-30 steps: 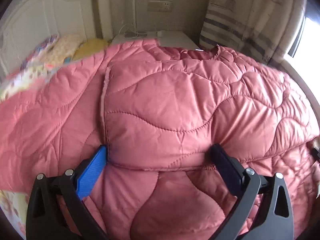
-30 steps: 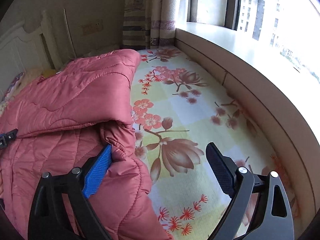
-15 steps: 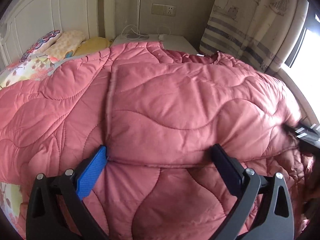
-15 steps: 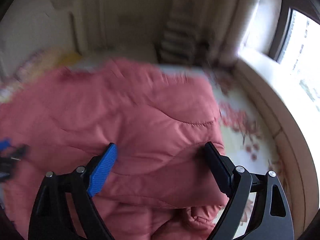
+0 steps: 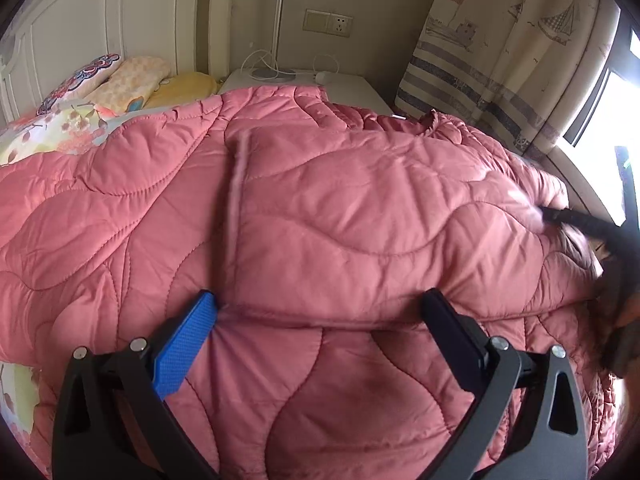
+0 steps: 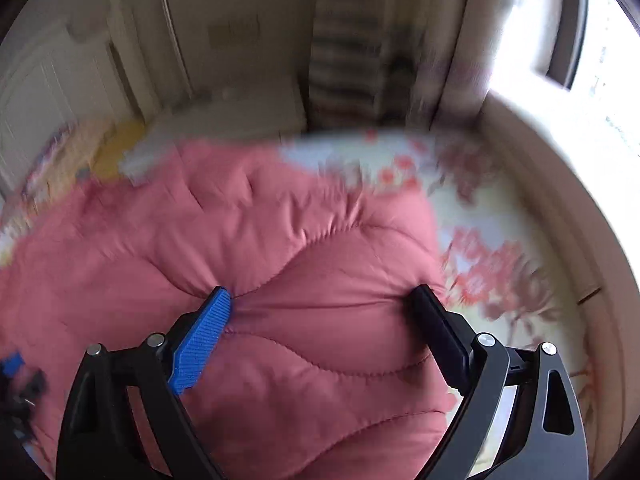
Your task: Fold large clothes
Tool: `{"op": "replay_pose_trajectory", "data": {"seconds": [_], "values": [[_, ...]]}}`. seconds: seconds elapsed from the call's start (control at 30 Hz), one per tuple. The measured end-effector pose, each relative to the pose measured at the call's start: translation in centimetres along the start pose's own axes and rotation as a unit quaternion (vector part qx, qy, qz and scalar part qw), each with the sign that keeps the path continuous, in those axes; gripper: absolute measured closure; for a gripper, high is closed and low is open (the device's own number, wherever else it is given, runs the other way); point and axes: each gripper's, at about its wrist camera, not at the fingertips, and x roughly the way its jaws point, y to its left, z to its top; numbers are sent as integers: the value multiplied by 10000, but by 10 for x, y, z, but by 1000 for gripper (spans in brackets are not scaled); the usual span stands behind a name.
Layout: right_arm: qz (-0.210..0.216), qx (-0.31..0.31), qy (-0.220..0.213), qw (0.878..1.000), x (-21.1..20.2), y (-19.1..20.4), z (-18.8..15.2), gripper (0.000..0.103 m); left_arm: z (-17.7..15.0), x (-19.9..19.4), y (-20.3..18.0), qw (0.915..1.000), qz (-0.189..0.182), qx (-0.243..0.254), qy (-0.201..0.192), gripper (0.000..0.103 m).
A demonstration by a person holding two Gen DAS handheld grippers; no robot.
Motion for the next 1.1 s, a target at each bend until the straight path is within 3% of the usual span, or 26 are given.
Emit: {"op": "replay_pose_trajectory", "data": {"seconds": [0.07,0.27,0.3,0.37,0.4,0.43,0.53,0.67,0.8,0.93,1.03,1.1], "values": [[-7,109,0,9999,-11,-2,5,13,0,0,0,10000,11,5,7,2],[69,142,-694,9975,-42,5,25,11,1,3,-2,9999,95,57,36,2],[36,41,-630,9980,-34,7,26,8,1,2,-2,10000,80,46,33,2],[-8,-63,66,10000,3,6,20,4,0,2,-1,10000,59,32,26,2],[-20,-61,207,9998,15,3,16,4,0,2,-1,10000,45,23,21,2],[-21,-40,-84,10000,10,2,13,4,0,2,0,10000,37,15,20,2],[-184,155,-28,9997,-8,2,15,4,0,2,0,10000,44,17,21,2],[257,195,-639,9974,-53,11,-3,4,0,2,0,10000,42,21,26,2],[-182,-606,-102,9979,-28,36,-31,4,0,2,0,10000,30,12,23,2],[-219,-346,-170,9990,-46,31,-35,4,0,1,1,10000,8,-7,18,2],[-33,-209,-666,9976,-81,30,-47,4,0,1,2,10000,2,-10,17,2],[-315,-381,-421,9979,-69,33,-59,4,0,1,2,10000,-2,-14,16,2]]}}
